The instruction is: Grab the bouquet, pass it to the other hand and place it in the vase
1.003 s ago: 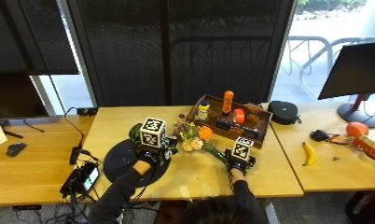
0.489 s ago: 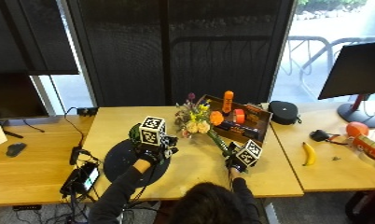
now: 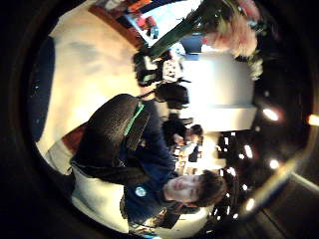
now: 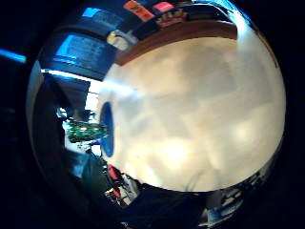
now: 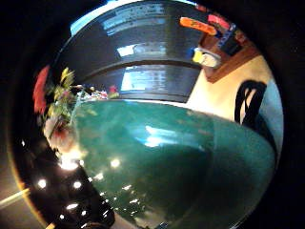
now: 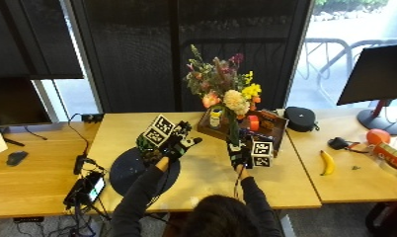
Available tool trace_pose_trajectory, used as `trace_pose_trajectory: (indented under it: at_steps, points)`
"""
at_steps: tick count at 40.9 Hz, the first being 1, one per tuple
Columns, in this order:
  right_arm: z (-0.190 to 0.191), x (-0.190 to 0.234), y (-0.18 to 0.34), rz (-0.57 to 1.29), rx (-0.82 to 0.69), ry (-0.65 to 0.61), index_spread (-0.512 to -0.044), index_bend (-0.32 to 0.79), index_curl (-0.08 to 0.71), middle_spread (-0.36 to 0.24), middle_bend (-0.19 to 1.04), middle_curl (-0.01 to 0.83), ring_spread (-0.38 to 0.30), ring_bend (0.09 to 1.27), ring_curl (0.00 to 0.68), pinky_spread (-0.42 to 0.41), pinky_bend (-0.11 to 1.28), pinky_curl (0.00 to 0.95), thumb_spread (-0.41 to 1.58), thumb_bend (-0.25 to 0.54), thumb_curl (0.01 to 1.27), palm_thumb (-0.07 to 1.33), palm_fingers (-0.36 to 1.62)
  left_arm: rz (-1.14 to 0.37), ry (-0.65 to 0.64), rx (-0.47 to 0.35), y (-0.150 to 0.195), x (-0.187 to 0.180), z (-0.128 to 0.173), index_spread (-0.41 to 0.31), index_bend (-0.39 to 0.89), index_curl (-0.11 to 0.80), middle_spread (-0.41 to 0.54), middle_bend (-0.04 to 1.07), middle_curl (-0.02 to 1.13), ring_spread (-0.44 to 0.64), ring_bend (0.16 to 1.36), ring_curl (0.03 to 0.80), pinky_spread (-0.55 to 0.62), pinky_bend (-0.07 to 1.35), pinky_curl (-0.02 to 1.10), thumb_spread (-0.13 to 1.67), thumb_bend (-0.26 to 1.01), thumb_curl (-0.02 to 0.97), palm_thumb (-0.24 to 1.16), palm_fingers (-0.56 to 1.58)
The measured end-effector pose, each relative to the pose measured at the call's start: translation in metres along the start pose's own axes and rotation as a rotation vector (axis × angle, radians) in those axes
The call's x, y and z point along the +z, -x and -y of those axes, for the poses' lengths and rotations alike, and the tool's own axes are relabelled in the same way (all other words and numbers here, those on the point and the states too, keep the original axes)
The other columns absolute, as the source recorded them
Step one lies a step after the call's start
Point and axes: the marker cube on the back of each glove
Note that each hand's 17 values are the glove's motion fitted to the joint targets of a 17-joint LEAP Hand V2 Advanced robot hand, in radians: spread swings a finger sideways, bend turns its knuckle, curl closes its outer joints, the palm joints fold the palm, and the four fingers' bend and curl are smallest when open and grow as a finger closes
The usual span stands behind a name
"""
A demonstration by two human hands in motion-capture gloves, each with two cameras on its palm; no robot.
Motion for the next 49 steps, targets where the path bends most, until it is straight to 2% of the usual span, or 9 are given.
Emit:
trace_pose_trajectory:
  at_steps: [11, 24, 32, 36, 37, 38, 41, 44, 49]
  points:
    - [-0.021, 0.03, 0.047, 0.176, -0.063, 0.044, -0.211, 0.61, 0.618, -0.168, 0.74, 0.698, -0.207, 0.84, 0.593, -0.226, 0.71, 0.559, 0.97, 0.008, 0.36, 0.95, 1.43, -0.455, 0.063, -0.04, -0.054, 0.015, 0.034, 0.047, 0.1, 0.292, 0.214, 0.16, 0.32, 0.23, 0.53, 0.335, 0.31, 0.38, 0.39, 1.06, 0.03, 0.334, 0.37, 0.22]
    - [-0.047, 0.059, 0.062, 0.225, -0.138, 0.116, -0.2, 0.64, 0.639, -0.156, 0.8, 0.706, -0.197, 0.9, 0.606, -0.218, 0.76, 0.577, 0.91, -0.015, 0.42, 1.0, 1.39, -0.613, 0.102, -0.039, -0.081, 0.023, 0.048, 0.091, 0.12, 0.268, 0.261, 0.17, 0.32, 0.28, 0.58, 0.332, 0.35, 0.48, 0.4, 1.01, -0.01, 0.357, 0.5, 0.21]
    - [-0.064, 0.079, 0.07, 0.231, -0.164, 0.158, -0.197, 0.65, 0.64, -0.152, 0.82, 0.703, -0.195, 0.92, 0.605, -0.216, 0.77, 0.58, 0.88, -0.019, 0.46, 1.0, 1.38, -0.664, 0.15, -0.042, -0.086, 0.033, 0.056, 0.09, 0.16, 0.286, 0.215, 0.21, 0.33, 0.26, 0.59, 0.326, 0.36, 0.41, 0.37, 0.99, -0.02, 0.365, 0.54, 0.28]
    - [-0.071, 0.092, 0.071, 0.225, -0.184, 0.178, -0.196, 0.65, 0.641, -0.15, 0.83, 0.701, -0.194, 0.92, 0.604, -0.215, 0.78, 0.581, 0.86, -0.021, 0.48, 1.0, 1.37, -0.692, 0.124, -0.045, -0.089, 0.036, 0.06, 0.036, 0.23, 0.325, 0.099, 0.33, 0.37, 0.15, 0.55, 0.314, 0.31, 0.26, 0.32, 0.97, -0.02, 0.37, 0.57, 0.47]
    - [-0.073, 0.095, 0.071, 0.229, -0.187, 0.183, -0.195, 0.65, 0.641, -0.152, 0.83, 0.7, -0.194, 0.92, 0.603, -0.215, 0.78, 0.581, 0.86, -0.022, 0.48, 1.0, 1.37, -0.698, 0.102, -0.05, -0.09, 0.036, 0.06, 0.048, 0.19, 0.315, 0.111, 0.28, 0.35, 0.18, 0.55, 0.308, 0.32, 0.28, 0.33, 0.97, -0.02, 0.369, 0.56, 0.41]
    - [-0.074, 0.098, 0.073, 0.234, -0.187, 0.188, -0.195, 0.65, 0.641, -0.15, 0.83, 0.7, -0.193, 0.92, 0.603, -0.215, 0.78, 0.581, 0.85, -0.027, 0.49, 0.99, 1.37, -0.704, 0.074, -0.055, -0.091, 0.035, 0.06, 0.004, 0.26, 0.346, 0.048, 0.36, 0.4, 0.08, 0.56, 0.324, 0.26, 0.21, 0.31, 0.97, -0.01, 0.375, 0.59, 0.58]
    - [-0.08, 0.106, 0.077, 0.246, -0.178, 0.205, -0.194, 0.64, 0.638, -0.151, 0.83, 0.696, -0.193, 0.93, 0.602, -0.215, 0.78, 0.581, 0.85, -0.036, 0.49, 0.96, 1.37, -0.714, -0.009, -0.071, -0.091, 0.031, 0.059, -0.071, 0.28, 0.358, -0.042, 0.41, 0.38, -0.05, 0.56, 0.297, 0.12, 0.16, 0.28, 0.96, 0.0, 0.386, 0.64, 0.88]
    - [-0.085, 0.114, 0.079, 0.249, -0.175, 0.219, -0.194, 0.65, 0.64, -0.15, 0.83, 0.695, -0.192, 0.93, 0.6, -0.214, 0.78, 0.58, 0.86, -0.03, 0.5, 0.95, 1.37, -0.702, -0.1, -0.088, -0.089, 0.027, 0.06, -0.138, 0.33, 0.393, -0.118, 0.47, 0.41, -0.15, 0.58, 0.323, -0.05, 0.2, 0.3, 0.91, 0.0, 0.409, 0.69, 1.22]
    - [-0.095, 0.125, 0.09, 0.245, -0.199, 0.294, -0.197, 0.65, 0.639, -0.15, 0.84, 0.691, -0.193, 0.93, 0.594, -0.223, 0.78, 0.576, 0.87, -0.025, 0.51, 0.94, 1.36, -0.615, -0.303, -0.068, -0.088, 0.012, 0.058, -0.211, 0.39, 0.448, -0.19, 0.58, 0.5, -0.23, 0.67, 0.401, -0.17, 0.29, 0.38, 0.77, 0.0, 0.472, 0.79, 1.39]
